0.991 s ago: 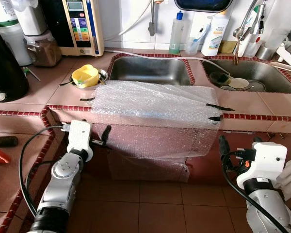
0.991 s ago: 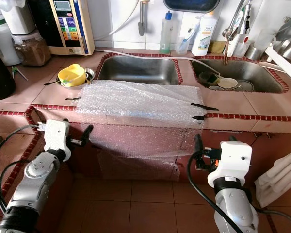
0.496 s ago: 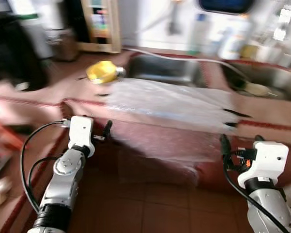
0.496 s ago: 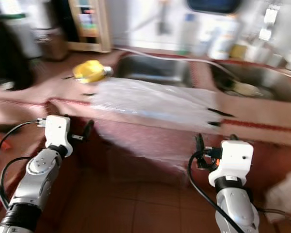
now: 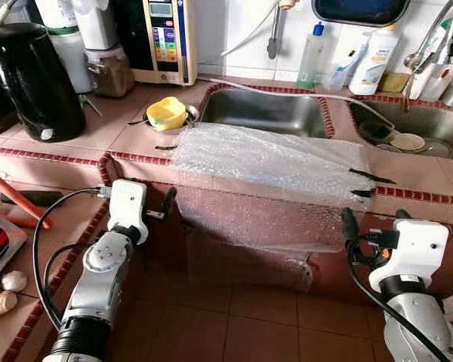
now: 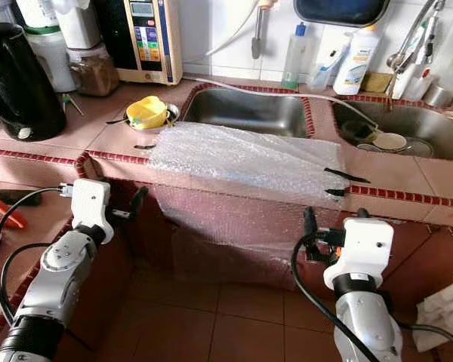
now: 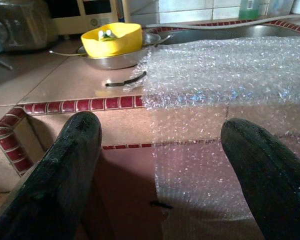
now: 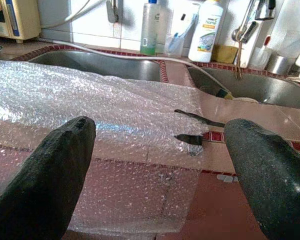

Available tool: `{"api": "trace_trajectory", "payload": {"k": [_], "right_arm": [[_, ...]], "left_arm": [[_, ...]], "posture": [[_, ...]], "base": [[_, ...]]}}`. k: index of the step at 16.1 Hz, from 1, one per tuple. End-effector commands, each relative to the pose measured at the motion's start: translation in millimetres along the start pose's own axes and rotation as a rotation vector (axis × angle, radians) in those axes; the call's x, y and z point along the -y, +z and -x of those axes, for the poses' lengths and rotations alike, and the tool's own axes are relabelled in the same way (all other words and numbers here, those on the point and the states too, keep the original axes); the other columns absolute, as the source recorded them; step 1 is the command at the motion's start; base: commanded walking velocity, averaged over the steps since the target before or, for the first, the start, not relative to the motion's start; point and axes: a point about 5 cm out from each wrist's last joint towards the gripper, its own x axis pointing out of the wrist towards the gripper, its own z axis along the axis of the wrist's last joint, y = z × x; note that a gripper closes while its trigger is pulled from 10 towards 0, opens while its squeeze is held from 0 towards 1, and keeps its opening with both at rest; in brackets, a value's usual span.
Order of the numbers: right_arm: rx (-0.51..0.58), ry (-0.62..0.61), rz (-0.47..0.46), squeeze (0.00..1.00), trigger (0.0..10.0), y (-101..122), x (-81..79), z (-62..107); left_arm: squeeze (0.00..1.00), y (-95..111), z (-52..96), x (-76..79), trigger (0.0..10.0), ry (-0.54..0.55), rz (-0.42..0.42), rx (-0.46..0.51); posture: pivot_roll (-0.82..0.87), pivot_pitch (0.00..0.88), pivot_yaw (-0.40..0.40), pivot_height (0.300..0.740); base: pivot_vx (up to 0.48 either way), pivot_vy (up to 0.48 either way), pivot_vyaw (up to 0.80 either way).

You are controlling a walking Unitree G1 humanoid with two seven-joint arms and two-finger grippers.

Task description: Kitchen organization

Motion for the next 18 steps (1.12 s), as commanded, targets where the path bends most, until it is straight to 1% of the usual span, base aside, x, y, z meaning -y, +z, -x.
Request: {"api": "trace_trajectory", "payload": {"k": [1,3,4,5,6,7,9,11,12,15,16,18], "right_arm": [[-0.008,-0.018,-0.001,0.0,10.0,-1,3.0,1.2],[-0.004,-0.015,-0.004,0.0,10.0,-1,2.2,0.9],[-0.001,-0.012,-0.005,0.0,10.0,-1,1.8,0.3],[0.001,-0.009,-0.002,0.0,10.0,-1,1.5,-0.3],[0.0,-0.007,-0.001,0.0,10.0,-1,1.3,-0.7],[0.001,-0.007,-0.001,0.0,10.0,0,1.2,-0.7],[0.005,-0.016,-0.004,0.0,10.0,0,2.6,-0.3],[0.003,-0.017,-0.007,0.0,10.0,0,2.6,0.6],[-0.013,-0.015,-0.012,0.0,10.0,-2,1.5,1.4],[-0.008,-0.012,-0.009,0.0,10.0,-1,1.8,1.0],[-0.007,-0.013,-0.01,0.0,10.0,0,2.4,0.8],[-0.005,-0.009,-0.004,0.0,10.0,0,2.2,0.9]], "left_arm": [[0.0,13,-4.2,0.5,10.0,-0.017,-0.035,0.05],[0.0,20,-7.8,-9.0,10.0,0.004,-0.116,0.08],[0.0,22,-10.5,-14.9,10.0,0.022,-0.105,0.078],[0.0,24,-12.8,-17.4,10.0,0.017,-0.077,0.076],[0.0,28,-14.6,-15.1,10.0,-0.027,-0.052,0.09],[0.0,28,-14.6,-14.1,10.0,-0.033,-0.049,0.091],[0.0,28,-13.7,-3.7,10.0,-0.073,0.005,0.094],[0.0,29,-12.3,2.6,10.0,-0.099,0.02,0.104],[0.0,28,-11.9,4.7,10.0,-0.112,0.024,0.105],[0.0,25,-11.0,6.4,10.0,-0.124,0.036,0.091],[0.0,25,-10.8,6.6,10.0,-0.124,0.038,0.09],[0.0,25,-10.3,7.3,10.0,-0.13,0.047,0.091]], "posture": [[0.04,0.007,0.001,0.74],[0.04,0.006,0.0,0.74],[0.04,0.005,-0.002,0.74],[0.04,0.004,-0.003,0.74],[0.04,0.004,-0.004,0.74],[0.04,0.003,-0.003,0.74],[0.04,0.004,-0.001,0.74],[0.04,0.006,-0.001,0.74],[0.03,0.008,-0.001,0.74],[0.03,0.012,-0.004,0.74],[0.03,0.013,-0.006,0.74],[0.03,0.013,-0.005,0.74]], "base": [[0.0,0.0,-0.54],[0.0,0.0,0.0],[0.0,0.0,0.0],[0.0,0.0,0.0],[0.0,0.0,0.0],[0.0,0.0,0.0],[0.0,0.0,0.0],[0.0,0.0,0.0],[0.0,0.0,-0.8],[0.0,0.0,-0.8],[0.0,0.0,-0.5],[0.0,0.0,0.0]]}}
